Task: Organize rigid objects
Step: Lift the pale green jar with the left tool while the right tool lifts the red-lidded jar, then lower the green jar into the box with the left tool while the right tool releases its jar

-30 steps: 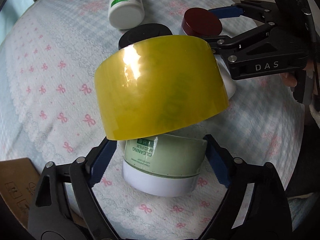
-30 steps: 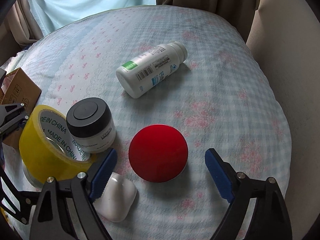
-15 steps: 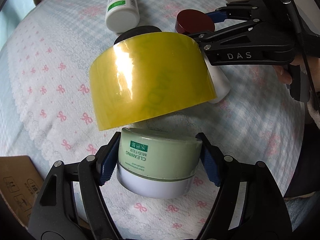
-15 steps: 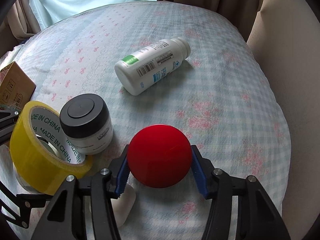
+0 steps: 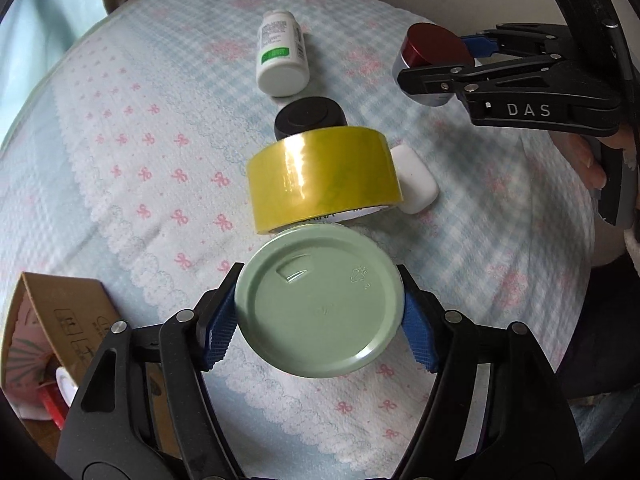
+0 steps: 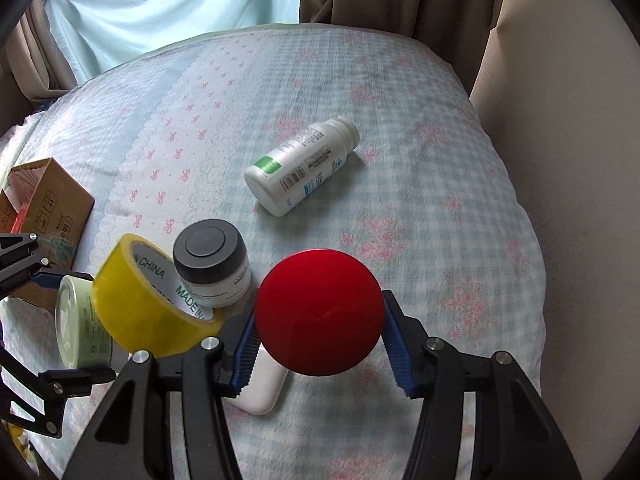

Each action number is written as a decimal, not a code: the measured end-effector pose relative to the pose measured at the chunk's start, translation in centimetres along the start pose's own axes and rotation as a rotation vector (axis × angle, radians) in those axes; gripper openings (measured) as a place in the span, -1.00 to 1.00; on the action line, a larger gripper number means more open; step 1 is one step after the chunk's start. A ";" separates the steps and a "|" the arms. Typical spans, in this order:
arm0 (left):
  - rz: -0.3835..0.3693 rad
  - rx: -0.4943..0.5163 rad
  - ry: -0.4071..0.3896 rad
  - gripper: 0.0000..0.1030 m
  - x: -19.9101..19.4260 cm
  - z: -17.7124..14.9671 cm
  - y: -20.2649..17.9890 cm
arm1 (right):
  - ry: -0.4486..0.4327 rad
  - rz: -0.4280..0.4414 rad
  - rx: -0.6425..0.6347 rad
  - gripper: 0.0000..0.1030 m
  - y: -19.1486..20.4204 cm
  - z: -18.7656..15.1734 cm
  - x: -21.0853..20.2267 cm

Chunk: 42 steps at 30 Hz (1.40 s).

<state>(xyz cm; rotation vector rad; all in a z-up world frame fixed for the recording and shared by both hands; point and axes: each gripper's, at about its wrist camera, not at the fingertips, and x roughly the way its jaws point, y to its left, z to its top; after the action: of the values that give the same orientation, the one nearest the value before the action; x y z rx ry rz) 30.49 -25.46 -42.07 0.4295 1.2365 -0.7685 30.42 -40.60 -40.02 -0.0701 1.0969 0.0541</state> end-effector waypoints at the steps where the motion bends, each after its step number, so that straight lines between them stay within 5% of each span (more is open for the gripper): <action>1: 0.000 -0.014 -0.011 0.32 -0.9 0.1 0.0 | -0.007 -0.001 0.004 0.00 0.1 0.2 -0.8; 16: 0.047 -0.245 -0.253 0.32 -20.9 -2.3 2.1 | -0.135 -0.002 0.039 0.00 5.5 3.9 -17.6; 25: 0.054 -0.324 -0.310 0.32 -30.3 -9.4 7.8 | -0.153 0.007 0.132 -0.01 15.0 4.4 -25.3; 35: 0.139 -0.375 -0.308 0.32 -35.3 -18.7 18.6 | -0.120 0.099 0.249 0.00 26.6 4.8 -26.3; 42: 0.164 -0.466 -0.284 0.32 -34.8 -22.5 24.6 | -0.058 0.133 0.144 0.00 33.5 6.7 -23.5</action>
<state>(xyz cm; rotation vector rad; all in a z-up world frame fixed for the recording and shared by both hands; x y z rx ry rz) 28.62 16.45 -18.38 0.0345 1.0556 -0.3670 23.08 -6.84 -17.09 0.1329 1.0439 0.0958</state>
